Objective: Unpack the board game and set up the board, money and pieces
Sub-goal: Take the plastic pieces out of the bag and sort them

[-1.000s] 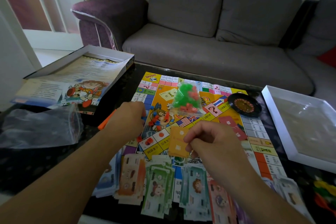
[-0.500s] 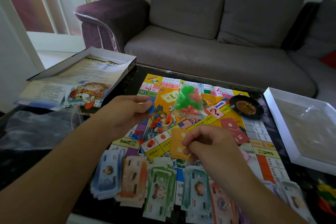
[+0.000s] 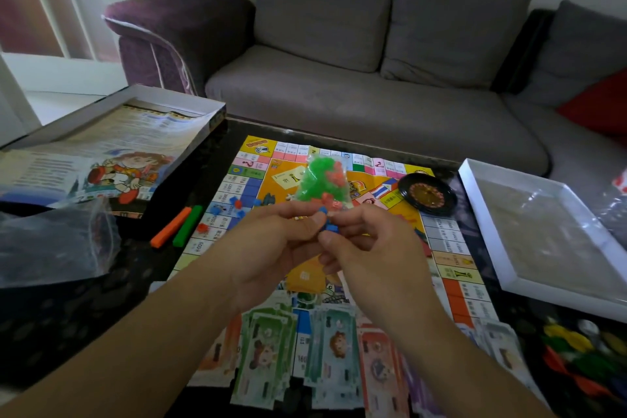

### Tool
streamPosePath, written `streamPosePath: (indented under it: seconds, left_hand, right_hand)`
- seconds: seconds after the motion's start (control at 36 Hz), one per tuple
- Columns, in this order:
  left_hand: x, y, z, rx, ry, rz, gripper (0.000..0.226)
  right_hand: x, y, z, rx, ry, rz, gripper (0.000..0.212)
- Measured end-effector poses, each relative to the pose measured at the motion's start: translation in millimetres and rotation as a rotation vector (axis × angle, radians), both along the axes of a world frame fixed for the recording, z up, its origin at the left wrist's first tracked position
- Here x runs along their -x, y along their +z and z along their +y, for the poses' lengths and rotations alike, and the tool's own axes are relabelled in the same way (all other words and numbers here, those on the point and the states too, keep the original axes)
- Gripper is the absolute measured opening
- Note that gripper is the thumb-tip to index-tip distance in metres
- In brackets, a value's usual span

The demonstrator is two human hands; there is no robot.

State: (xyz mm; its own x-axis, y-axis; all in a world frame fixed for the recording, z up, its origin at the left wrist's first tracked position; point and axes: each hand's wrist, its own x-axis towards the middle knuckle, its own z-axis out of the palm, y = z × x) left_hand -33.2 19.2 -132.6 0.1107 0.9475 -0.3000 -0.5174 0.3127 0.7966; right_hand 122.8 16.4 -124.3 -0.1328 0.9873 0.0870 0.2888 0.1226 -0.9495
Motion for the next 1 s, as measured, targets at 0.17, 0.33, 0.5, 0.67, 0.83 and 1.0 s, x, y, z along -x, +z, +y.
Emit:
streamPosePath:
  seconds: [0.17,0.33,0.5,0.67,0.83,1.0]
  left_hand:
    - [-5.6,-3.6,-2.2,0.021,0.047,0.014,0.019]
    - [-10.0,-6.4,-2.4,0.035,0.061,0.017,0.015]
    - [-13.2,-7.5,0.8,0.138,0.072,0.032,0.016]
    - [-15.3,-2.4,-2.9,0.19,-0.027,-0.086,0.028]
    - [-17.4,-0.2,-4.8,0.184,-0.025,-0.034,0.027]
    - [-18.9,-1.3,-4.0,0.139,-0.042,0.012,0.016]
  right_hand:
    - [-5.8,-5.4,3.9,-0.053,0.006,-0.075,0.017]
    - [-10.4,-8.5,9.5,-0.022,0.008,-0.056,0.025]
    - [-13.3,-10.2,13.5,-0.155,-0.055,-0.167,0.015]
    - [-14.4,-8.3,12.6,-0.186,-0.031,-0.279,0.015]
    - [-12.4,-9.2,11.5,-0.236,-0.028,-0.326,0.021]
    - [-14.6,-11.5,11.8,-0.303,-0.031,-0.348,0.024]
